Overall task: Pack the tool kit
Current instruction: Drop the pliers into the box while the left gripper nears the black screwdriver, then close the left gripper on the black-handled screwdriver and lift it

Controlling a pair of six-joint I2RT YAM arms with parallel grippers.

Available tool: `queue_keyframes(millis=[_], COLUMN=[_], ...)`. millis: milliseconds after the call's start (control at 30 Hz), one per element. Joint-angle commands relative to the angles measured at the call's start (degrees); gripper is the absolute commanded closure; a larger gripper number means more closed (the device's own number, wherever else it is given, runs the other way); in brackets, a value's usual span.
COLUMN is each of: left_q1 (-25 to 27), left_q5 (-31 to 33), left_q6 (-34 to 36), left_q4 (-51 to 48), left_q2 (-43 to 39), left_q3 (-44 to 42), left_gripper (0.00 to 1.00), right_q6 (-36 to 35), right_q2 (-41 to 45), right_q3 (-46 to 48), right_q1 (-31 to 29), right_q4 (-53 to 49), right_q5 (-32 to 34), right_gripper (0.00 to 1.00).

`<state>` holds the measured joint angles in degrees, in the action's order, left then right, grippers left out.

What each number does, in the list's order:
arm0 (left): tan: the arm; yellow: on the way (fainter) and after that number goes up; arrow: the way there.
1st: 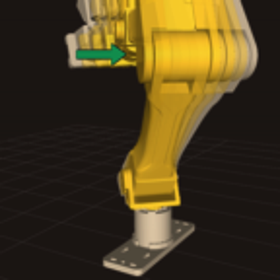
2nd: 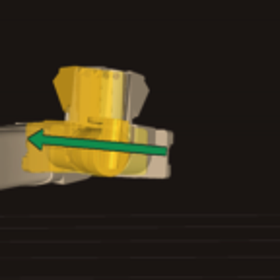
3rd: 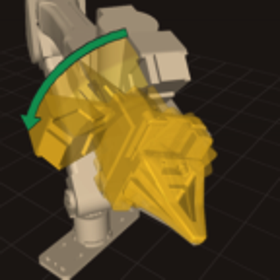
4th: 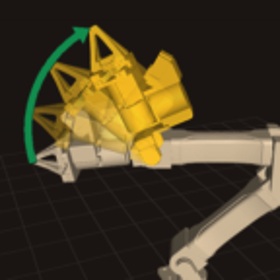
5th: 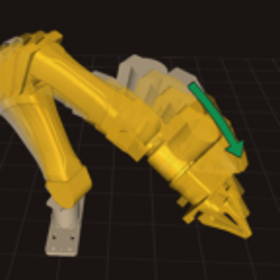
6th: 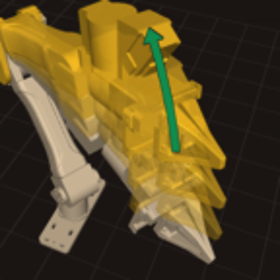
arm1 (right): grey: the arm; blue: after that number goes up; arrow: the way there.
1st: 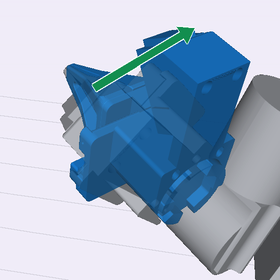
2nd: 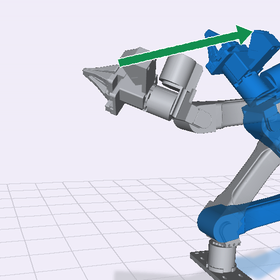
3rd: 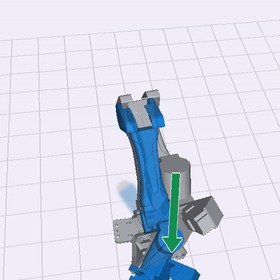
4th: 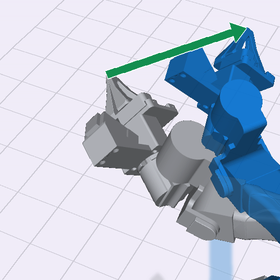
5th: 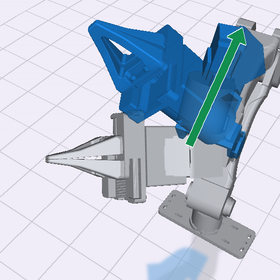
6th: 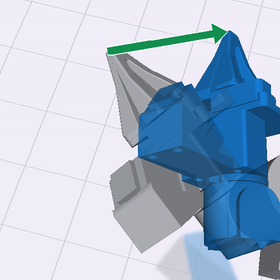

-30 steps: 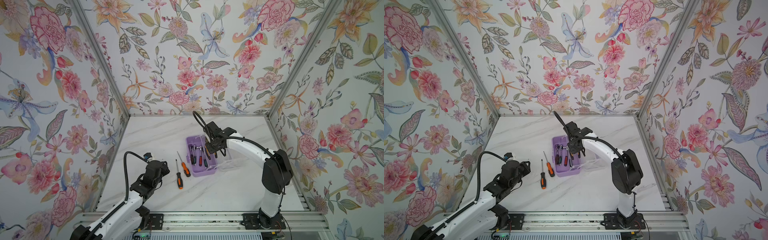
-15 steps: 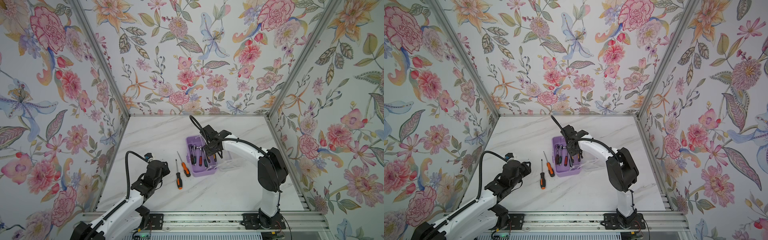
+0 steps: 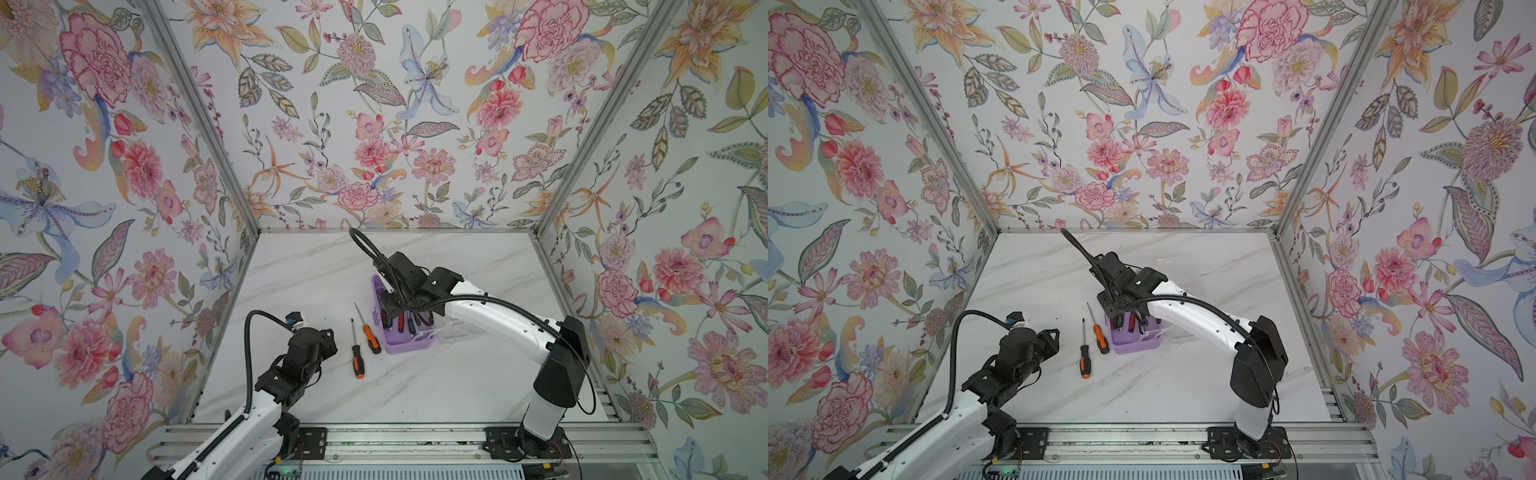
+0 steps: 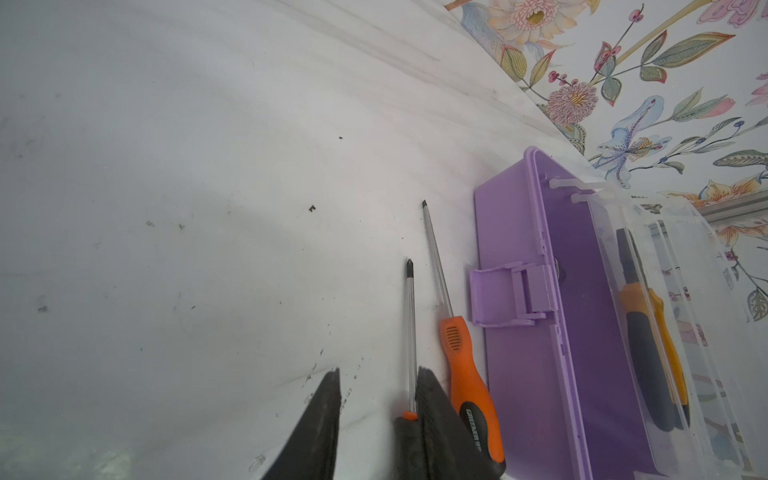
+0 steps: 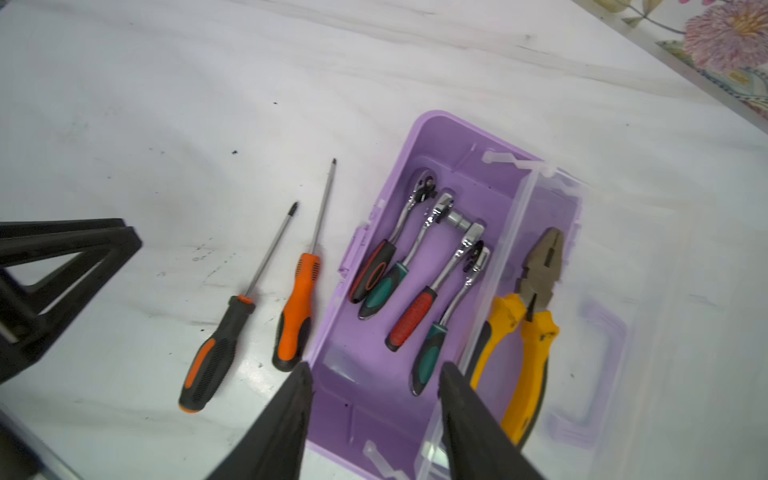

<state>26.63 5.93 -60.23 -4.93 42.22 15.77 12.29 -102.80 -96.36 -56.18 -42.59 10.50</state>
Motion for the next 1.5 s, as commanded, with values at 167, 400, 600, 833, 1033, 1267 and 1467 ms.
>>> queue_keyframes(millis=[167,400,600,833,1033,1267,1467], left_q1=[2.94,9.11,10.75,11.82,13.43,15.55,15.80], left_q5=[-1.03,-0.34,-1.67,-2.02,-1.19,0.22,0.72], left_q6=[2.90,2.25,2.17,2.70,2.58,1.34,0.81], left_q4=[-4.74,-0.62,1.34,0.75,-3.18,-6.58,-6.39], left_q2=[7.14,17.67,26.30,31.43,35.17,37.60,39.79], left_q3=[3.13,7.43,10.76,13.86,16.37,17.77,18.27], left_gripper=[0.58,0.52,0.54,0.54,0.56,0.57,0.63], right_q6=[2.38,2.47,2.69,3.61,3.74,3.75,3.81], right_q2=[-5.30,-2.79,0.15,5.25,8.44,10.89,12.96], right_q3=[-2.37,1.36,5.21,11.20,14.71,18.52,21.24], right_q1=[-2.90,-2.27,-0.44,2.98,5.54,7.46,8.94], right_q4=[-0.13,1.08,2.21,5.01,6.41,8.73,10.51], right_q5=[-3.72,-2.88,-2.55,-4.15,-5.05,-6.25,-7.48], right_gripper=[0.48,0.48,0.49,0.48,0.48,0.48,0.48])
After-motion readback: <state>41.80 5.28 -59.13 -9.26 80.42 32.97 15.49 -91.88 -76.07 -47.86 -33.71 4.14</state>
